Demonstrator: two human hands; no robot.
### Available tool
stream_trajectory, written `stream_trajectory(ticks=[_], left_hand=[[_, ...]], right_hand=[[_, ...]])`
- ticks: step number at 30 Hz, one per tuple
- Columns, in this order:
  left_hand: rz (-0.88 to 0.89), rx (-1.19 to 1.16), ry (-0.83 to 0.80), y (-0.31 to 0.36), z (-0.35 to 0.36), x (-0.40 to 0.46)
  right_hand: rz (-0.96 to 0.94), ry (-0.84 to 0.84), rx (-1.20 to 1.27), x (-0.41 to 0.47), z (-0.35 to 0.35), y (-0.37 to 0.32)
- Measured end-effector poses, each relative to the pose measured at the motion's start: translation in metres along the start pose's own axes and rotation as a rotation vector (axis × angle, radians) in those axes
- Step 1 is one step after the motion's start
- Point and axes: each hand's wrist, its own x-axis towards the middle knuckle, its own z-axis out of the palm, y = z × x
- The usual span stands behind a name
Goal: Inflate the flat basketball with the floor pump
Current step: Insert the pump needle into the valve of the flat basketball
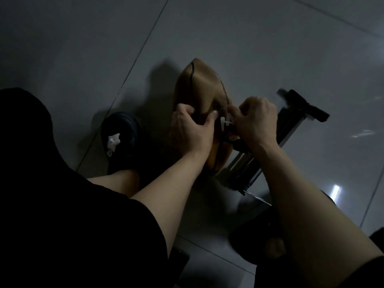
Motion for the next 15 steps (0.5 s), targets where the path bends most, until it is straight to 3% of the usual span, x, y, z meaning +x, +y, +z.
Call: stream_trajectory(ticks=[4, 11, 15], left_hand=[[-0.040, 0.268, -0.072, 0.005, 0.005, 0.008], [0.249, 0.460, -0.110, -0.002, 0.004, 0.013], [0.382, 0.485, -0.082, -0.007, 0.004, 0.015]], right_hand=[[-0.062, -0.089, -0.010, -0.012, -0.009, 0.000], [-0.016, -0.284, -0.032, -0.002, -0.011, 0.001], [0.036, -0.294, -0.043, 0.002, -0.002, 0.000]])
